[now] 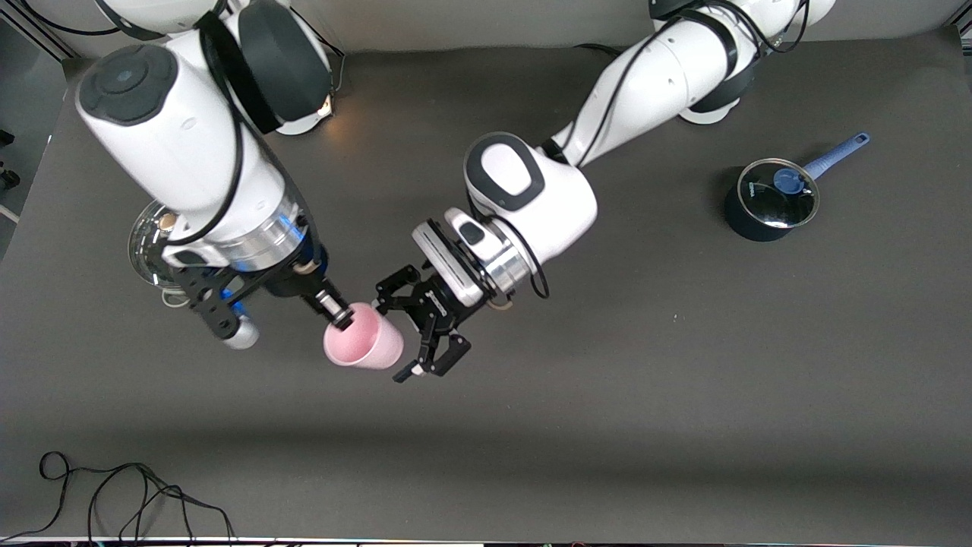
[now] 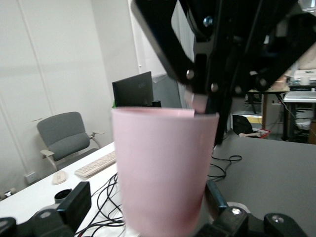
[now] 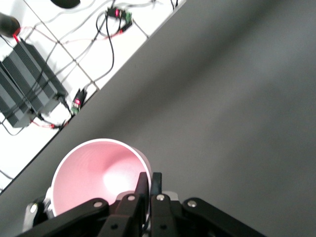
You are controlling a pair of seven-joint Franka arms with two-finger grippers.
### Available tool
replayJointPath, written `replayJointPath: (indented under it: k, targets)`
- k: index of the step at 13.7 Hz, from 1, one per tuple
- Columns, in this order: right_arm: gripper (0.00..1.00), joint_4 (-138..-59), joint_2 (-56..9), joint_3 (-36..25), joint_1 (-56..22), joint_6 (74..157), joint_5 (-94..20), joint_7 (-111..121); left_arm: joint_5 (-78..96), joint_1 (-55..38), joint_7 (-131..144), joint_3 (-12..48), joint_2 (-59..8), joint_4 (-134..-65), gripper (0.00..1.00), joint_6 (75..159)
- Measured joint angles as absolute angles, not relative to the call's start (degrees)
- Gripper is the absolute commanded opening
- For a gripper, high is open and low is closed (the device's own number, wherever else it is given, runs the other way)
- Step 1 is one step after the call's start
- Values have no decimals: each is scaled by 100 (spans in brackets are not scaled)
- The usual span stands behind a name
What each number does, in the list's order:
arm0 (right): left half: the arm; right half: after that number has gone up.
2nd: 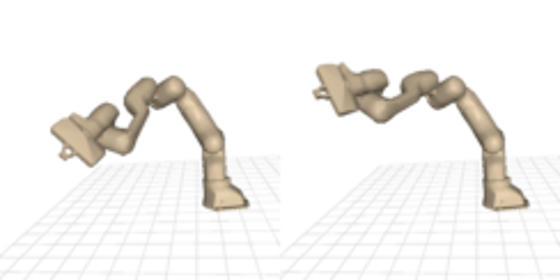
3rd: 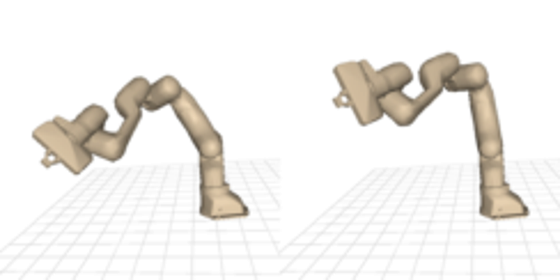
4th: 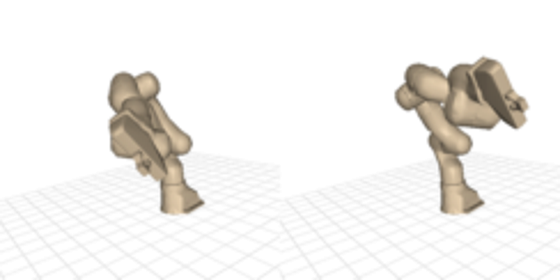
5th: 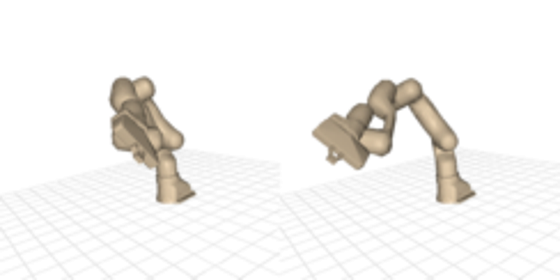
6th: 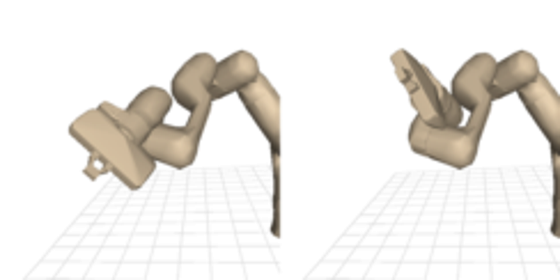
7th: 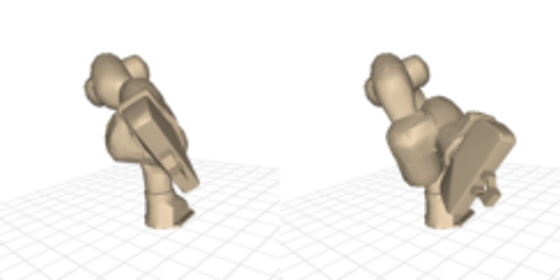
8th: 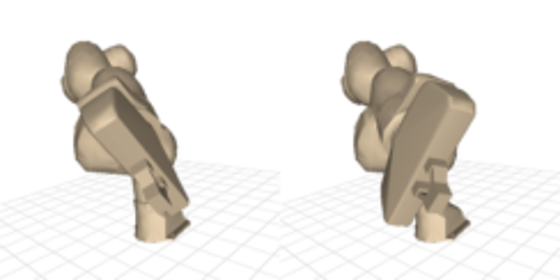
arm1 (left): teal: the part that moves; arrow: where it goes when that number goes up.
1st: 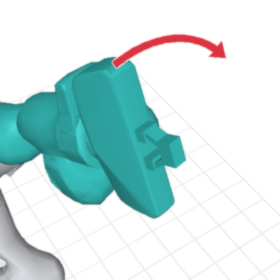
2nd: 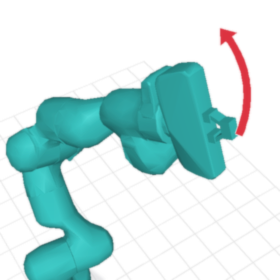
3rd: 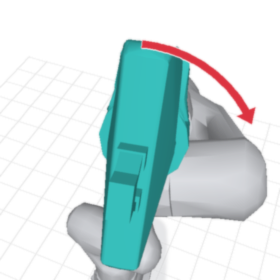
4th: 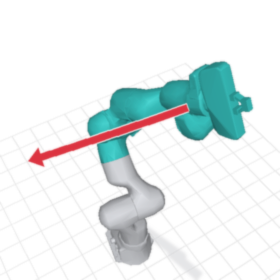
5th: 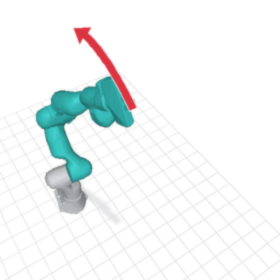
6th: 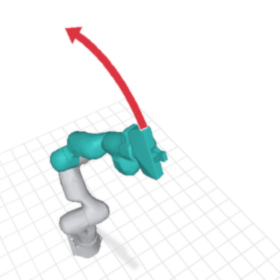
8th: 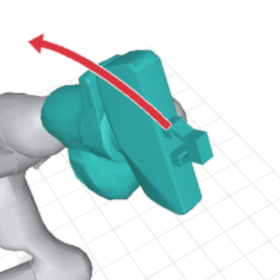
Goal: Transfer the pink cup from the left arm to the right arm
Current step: 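Carry the cup away with the right gripper while the left gripper withdraws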
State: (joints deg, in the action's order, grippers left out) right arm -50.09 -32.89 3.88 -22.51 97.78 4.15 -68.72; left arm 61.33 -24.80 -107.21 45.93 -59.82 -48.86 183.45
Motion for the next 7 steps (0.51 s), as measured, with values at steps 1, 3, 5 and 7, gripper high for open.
replayJointPath:
  k: [1,3,5,7]
  targets:
    - [0,-5010,-3297,258,-2156,9674,492,-6638,6018,-2215,-10720,4582,-5932,-5060,100,18176]
    - [0,-5010,-3302,52,-1827,9561,512,-6230,5880,-1473,-10720,4572,-5739,-5574,100,17537]
    - [0,-5010,-3302,-84,-1508,9558,514,-5881,5830,-889,-10720,4570,-5530,-6108,100,17031]
    - [0,-5008,-3302,-137,-1175,9558,518,-5505,5699,-610,-10719,4567,-5400,-6502,100,16806]
